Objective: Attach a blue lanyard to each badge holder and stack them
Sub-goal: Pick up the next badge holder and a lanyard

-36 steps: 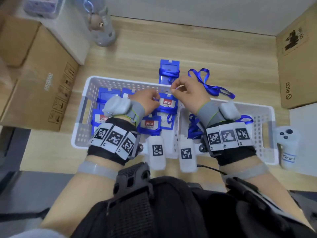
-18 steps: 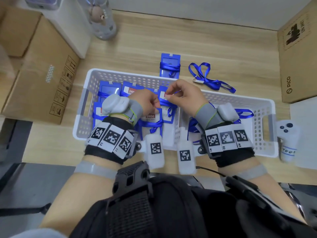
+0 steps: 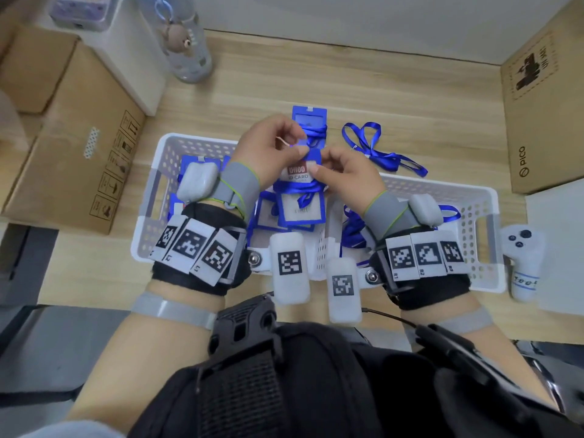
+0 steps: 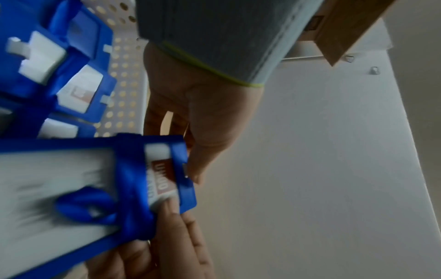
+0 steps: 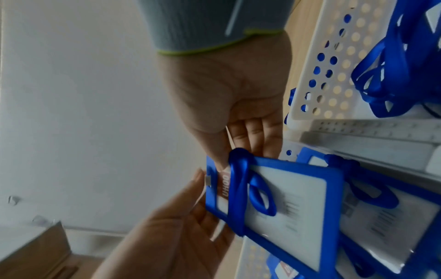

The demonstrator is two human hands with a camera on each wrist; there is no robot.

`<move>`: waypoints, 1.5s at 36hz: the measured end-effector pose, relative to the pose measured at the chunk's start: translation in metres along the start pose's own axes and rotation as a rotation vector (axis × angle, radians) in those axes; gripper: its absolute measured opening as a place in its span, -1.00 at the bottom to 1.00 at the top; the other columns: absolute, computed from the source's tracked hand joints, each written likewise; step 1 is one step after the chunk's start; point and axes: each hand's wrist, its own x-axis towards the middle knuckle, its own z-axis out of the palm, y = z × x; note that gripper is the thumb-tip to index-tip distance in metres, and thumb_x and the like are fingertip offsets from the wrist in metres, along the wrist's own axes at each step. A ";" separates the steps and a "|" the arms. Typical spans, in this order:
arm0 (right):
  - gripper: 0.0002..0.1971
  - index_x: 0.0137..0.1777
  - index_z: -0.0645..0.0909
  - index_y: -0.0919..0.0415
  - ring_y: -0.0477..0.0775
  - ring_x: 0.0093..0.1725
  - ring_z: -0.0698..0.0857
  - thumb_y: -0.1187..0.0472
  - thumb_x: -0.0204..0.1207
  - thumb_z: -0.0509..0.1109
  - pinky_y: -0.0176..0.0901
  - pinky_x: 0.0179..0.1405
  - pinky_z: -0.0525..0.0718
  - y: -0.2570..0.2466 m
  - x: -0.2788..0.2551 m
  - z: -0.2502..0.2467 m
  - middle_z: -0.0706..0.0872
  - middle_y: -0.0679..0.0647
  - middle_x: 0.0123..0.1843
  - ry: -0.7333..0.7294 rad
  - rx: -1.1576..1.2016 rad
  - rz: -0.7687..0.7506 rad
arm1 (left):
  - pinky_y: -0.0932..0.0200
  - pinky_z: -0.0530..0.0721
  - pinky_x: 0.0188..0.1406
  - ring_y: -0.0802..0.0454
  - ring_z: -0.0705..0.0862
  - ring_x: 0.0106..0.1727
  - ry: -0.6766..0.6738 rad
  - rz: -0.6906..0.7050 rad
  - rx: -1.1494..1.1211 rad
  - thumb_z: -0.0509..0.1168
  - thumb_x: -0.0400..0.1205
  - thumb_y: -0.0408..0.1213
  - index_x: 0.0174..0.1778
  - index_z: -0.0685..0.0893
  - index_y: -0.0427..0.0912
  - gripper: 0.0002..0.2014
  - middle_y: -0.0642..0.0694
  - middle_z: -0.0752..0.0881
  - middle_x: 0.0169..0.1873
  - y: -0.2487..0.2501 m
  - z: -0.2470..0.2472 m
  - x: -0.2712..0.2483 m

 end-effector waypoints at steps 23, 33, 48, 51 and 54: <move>-0.77 -0.08 0.32 -0.02 -0.09 -0.59 0.66 0.35 0.60 0.25 -0.28 -0.54 0.70 -0.001 -0.003 -0.014 0.64 -0.06 -0.55 0.062 0.316 -0.020 | -0.01 0.68 0.03 -0.07 0.69 -0.12 -0.086 -0.203 -0.213 0.47 0.41 -0.37 -0.16 0.54 0.02 -0.74 -0.07 0.71 -0.18 -0.006 0.017 -0.007; -0.85 -0.20 0.46 0.12 -0.12 -0.53 0.69 0.31 0.55 0.34 -0.34 -0.47 0.70 -0.003 -0.001 -0.014 0.61 0.21 -0.41 -0.039 0.176 -0.017 | 0.01 0.65 -0.04 -0.06 0.67 -0.13 0.027 -0.158 -0.011 0.40 0.52 -0.22 -0.11 0.57 -0.08 -0.87 -0.08 0.69 -0.17 -0.005 0.012 -0.007; -0.74 -0.25 0.36 0.16 -0.19 -0.43 0.72 0.39 0.68 0.05 -0.41 -0.42 0.68 -0.004 -0.007 -0.014 0.47 0.05 -0.32 -0.036 0.368 -0.029 | 0.24 0.61 -0.36 0.04 0.63 -0.34 0.117 -0.241 -0.194 0.27 0.64 -0.19 -0.04 0.58 -0.12 -0.91 -0.06 0.64 -0.32 -0.014 0.008 -0.010; -0.77 -0.20 0.36 0.16 -0.15 -0.38 0.75 0.35 0.69 0.03 -0.36 -0.42 0.70 0.000 -0.007 -0.018 0.57 0.07 -0.25 0.014 0.501 -0.010 | 0.33 0.54 -0.49 0.22 0.57 -0.53 0.066 -0.252 -0.115 0.25 0.66 -0.19 -0.23 0.62 -0.14 -0.82 0.04 0.63 -0.52 -0.021 0.000 -0.010; -0.79 -0.17 0.34 0.18 -0.13 -0.43 0.73 0.32 0.70 -0.01 -0.37 -0.47 0.66 0.001 -0.006 -0.022 0.79 -0.02 -0.29 0.061 0.657 -0.016 | 0.22 0.49 -0.35 0.11 0.50 -0.41 -0.066 -0.196 0.045 0.32 0.61 -0.19 -0.29 0.64 -0.22 -0.78 -0.03 0.57 -0.49 -0.023 -0.004 -0.012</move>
